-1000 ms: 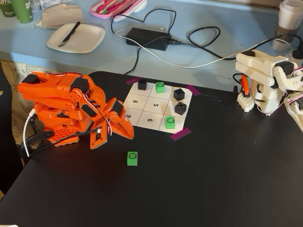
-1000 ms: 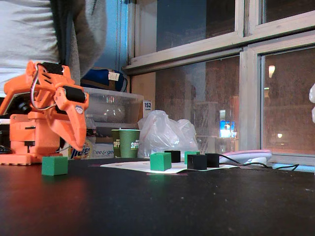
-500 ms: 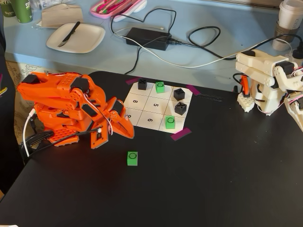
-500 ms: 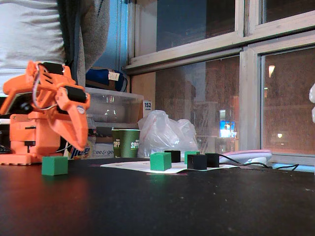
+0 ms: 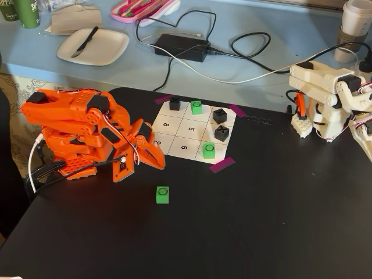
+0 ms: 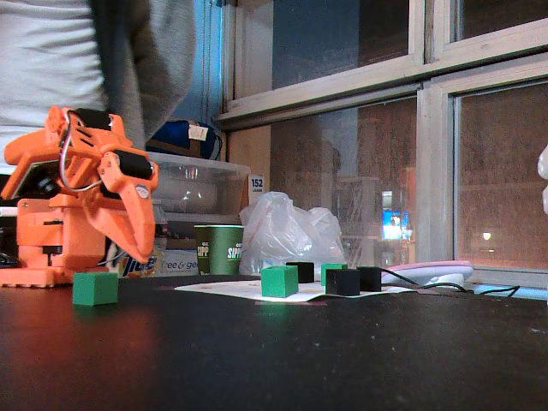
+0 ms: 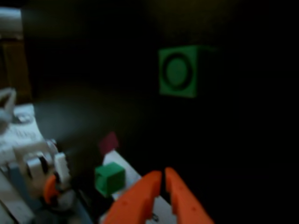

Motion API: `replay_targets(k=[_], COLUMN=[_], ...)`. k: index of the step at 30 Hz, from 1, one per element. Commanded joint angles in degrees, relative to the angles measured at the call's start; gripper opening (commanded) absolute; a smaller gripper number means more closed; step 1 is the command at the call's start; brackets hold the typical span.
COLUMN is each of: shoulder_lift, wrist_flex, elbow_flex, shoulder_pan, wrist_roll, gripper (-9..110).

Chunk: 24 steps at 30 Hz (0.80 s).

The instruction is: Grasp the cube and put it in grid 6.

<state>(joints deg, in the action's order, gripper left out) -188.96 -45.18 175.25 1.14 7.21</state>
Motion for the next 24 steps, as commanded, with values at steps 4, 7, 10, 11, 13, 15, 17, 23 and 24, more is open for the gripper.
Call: replay_targets(k=[4, 7, 10, 11, 13, 15, 17, 23, 24], shoulder_lift=[-0.3, -0.3, 1.4, 3.7, 11.7, 21.3, 29.7, 47.5, 50.2], wrist_flex=[-1.2, -2.4, -5.4, -5.8, -6.2, -7.9, -10.6, -21.2, -22.8], elbow_flex=[3.7, 2.5, -3.1, -5.8, -13.4, -23.2, -33.1, -56.8, -59.9], shoulder_pan=[-0.2, 1.8, 2.9, 3.0, 3.2, 3.9, 4.7, 5.3, 5.3], wrist_roll=[3.2, 2.7, 2.5, 2.3, 1.3, 0.3, -0.1, 1.3, 1.6], gripper=[0, 0, 0, 0, 0, 0, 0, 0, 0])
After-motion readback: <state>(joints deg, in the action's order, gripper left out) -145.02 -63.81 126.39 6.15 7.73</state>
